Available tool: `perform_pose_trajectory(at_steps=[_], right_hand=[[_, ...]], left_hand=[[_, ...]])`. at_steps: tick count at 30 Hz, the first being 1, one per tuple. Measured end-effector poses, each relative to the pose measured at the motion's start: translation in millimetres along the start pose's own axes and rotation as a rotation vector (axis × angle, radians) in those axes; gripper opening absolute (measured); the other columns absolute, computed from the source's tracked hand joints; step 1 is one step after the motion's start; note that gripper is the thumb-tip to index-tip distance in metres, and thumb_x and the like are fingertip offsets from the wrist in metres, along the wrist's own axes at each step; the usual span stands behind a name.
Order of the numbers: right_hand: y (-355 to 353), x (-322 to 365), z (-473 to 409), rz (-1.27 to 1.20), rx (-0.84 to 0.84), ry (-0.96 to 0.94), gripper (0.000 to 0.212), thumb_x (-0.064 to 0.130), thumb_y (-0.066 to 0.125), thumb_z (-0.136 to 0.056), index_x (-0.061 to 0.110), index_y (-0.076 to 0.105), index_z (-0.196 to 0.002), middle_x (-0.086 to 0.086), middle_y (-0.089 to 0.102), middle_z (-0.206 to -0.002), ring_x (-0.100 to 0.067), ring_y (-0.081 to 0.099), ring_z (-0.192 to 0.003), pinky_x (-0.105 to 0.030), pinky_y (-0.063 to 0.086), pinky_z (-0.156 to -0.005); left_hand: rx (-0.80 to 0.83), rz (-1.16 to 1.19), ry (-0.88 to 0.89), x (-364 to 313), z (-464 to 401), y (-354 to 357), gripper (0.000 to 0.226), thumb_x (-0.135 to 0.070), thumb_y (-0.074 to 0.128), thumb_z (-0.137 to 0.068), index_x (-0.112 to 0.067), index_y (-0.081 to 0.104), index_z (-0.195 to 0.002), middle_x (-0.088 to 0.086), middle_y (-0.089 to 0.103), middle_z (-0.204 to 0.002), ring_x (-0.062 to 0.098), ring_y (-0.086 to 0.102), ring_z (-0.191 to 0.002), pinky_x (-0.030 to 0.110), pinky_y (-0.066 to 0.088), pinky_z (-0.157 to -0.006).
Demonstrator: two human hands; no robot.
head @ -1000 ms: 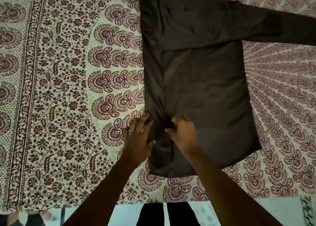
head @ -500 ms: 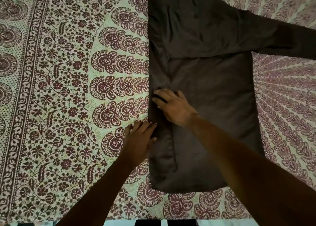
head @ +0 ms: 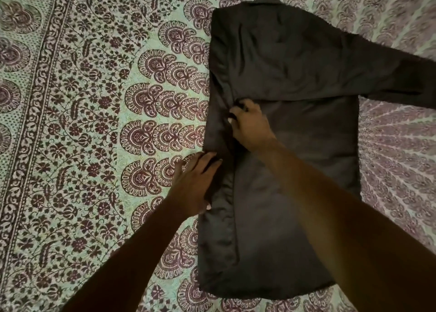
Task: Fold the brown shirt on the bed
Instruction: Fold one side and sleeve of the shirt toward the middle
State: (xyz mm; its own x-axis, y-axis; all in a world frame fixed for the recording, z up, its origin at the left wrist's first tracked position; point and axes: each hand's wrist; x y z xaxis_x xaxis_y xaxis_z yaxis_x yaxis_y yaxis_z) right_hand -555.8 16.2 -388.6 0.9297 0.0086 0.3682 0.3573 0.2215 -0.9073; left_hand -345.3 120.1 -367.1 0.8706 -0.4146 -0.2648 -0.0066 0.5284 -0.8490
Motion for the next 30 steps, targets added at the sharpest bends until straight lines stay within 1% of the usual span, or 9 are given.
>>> perform_pose_trajectory(at_steps=[3,6,10,13,18,21,25,27,30], right_hand=[[-6.2,0.0,-19.4,-0.148,-0.089,0.172,0.036,0.024,0.058,-0.095,0.006,0.058,-0.126,-0.021,0.048,-0.134,-0.045,0.049,-0.12,-0.049,0.048,-0.099],[-16.2,1.0,-33.6,0.02,-0.056,0.246,0.053,0.024,0.068,-0.088,0.012,0.048,-0.135,-0.019,0.037,-0.144,-0.043,0.037,-0.131,-0.055,0.039,-0.106],[-25.0,-14.4,-50.4,0.319,-0.028,-0.024,0.051,0.017,0.066,-0.079,0.009,0.053,-0.127,-0.022,0.037,-0.144,-0.044,0.033,-0.134,-0.064,0.029,-0.105],[-39.1,-33.0,-65.4,0.432,0.042,-0.073,0.046,0.009,0.062,-0.086,0.004,0.052,-0.13,-0.022,0.042,-0.14,-0.044,0.039,-0.131,-0.067,0.024,-0.11],[-66.2,-61.0,-80.5,0.459,0.105,-0.008,0.052,0.007,0.06,-0.088,0.001,0.045,-0.137,-0.025,0.042,-0.138,-0.046,0.039,-0.13,-0.069,0.023,-0.111],[-73.4,-65.8,-82.0,0.399,0.183,-0.049,0.06,0.019,0.069,-0.081,0.007,0.044,-0.134,-0.018,0.039,-0.136,-0.041,0.037,-0.129,-0.067,0.021,-0.11],[-75.9,-74.6,-82.3,0.132,-0.015,-0.05,0.055,0.036,0.054,-0.076,0.013,0.046,-0.125,-0.014,0.042,-0.129,-0.036,0.041,-0.119,-0.058,0.034,-0.1],[-73.6,-77.4,-90.9,0.032,-0.175,0.01,0.046,0.033,0.053,-0.087,0.015,0.049,-0.129,-0.015,0.043,-0.135,-0.037,0.043,-0.122,-0.056,0.038,-0.098],[-73.4,-87.1,-121.9,-0.127,-0.272,0.119,0.042,0.028,0.049,-0.098,0.017,0.051,-0.137,-0.013,0.045,-0.143,-0.039,0.043,-0.126,-0.051,0.041,-0.097]], left_hand=[[-0.078,0.065,-0.014,0.5,-18.2,-14.1,0.087,-0.053,0.077,-0.073,-0.032,0.041,-0.149,-0.008,0.038,-0.152,0.024,0.038,-0.138,0.051,0.033,-0.105],[-0.219,0.127,-0.024,1.4,-39.7,-26.4,0.064,-0.032,0.075,-0.082,-0.024,0.052,-0.141,-0.002,0.047,-0.146,0.026,0.046,-0.131,0.046,0.036,-0.102],[-0.161,0.077,-0.028,2.9,-62.1,-38.3,0.105,-0.033,0.085,-0.072,-0.024,0.027,-0.158,-0.006,0.016,-0.168,0.02,0.022,-0.153,0.047,0.029,-0.115],[-0.058,0.052,-0.057,2.7,-71.0,-39.7,0.118,-0.035,0.085,-0.075,-0.026,0.007,-0.163,-0.009,0.001,-0.17,0.017,0.011,-0.156,0.045,0.021,-0.12],[-0.036,0.047,-0.092,-2.5,-76.7,-49.4,0.122,-0.034,0.089,-0.068,-0.028,0.01,-0.162,-0.008,0.008,-0.167,0.02,0.024,-0.15,0.051,0.029,-0.115],[-0.057,0.052,-0.114,-3.9,-86.6,-56.7,0.106,-0.038,0.087,-0.067,-0.033,0.028,-0.155,-0.009,0.022,-0.157,0.021,0.036,-0.14,0.053,0.035,-0.109],[-0.295,0.238,-0.191,-4.3,-113.0,-70.3,0.049,-0.028,0.069,-0.087,-0.027,0.054,-0.134,-0.003,0.047,-0.138,0.024,0.051,-0.126,0.047,0.038,-0.105],[-0.375,0.21,-0.169,-2.3,-131.4,-78.2,0.047,-0.024,0.07,-0.087,-0.023,0.056,-0.132,-0.001,0.045,-0.14,0.025,0.047,-0.128,0.048,0.039,-0.104],[-0.346,0.159,-0.13,4.7,-165.5,-93.3,0.067,-0.027,0.076,-0.083,-0.021,0.047,-0.143,-0.001,0.032,-0.157,0.026,0.035,-0.141,0.053,0.038,-0.108]])
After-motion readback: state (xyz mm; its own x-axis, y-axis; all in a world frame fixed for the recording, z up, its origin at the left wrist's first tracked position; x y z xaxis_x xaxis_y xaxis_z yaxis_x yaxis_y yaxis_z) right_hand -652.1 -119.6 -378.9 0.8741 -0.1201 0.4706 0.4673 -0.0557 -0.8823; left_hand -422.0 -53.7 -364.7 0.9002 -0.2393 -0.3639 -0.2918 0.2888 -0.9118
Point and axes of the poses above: each hand's wrist, its own z-axis away from the middle knuckle, its own y-axis out of the palm, x = y × z
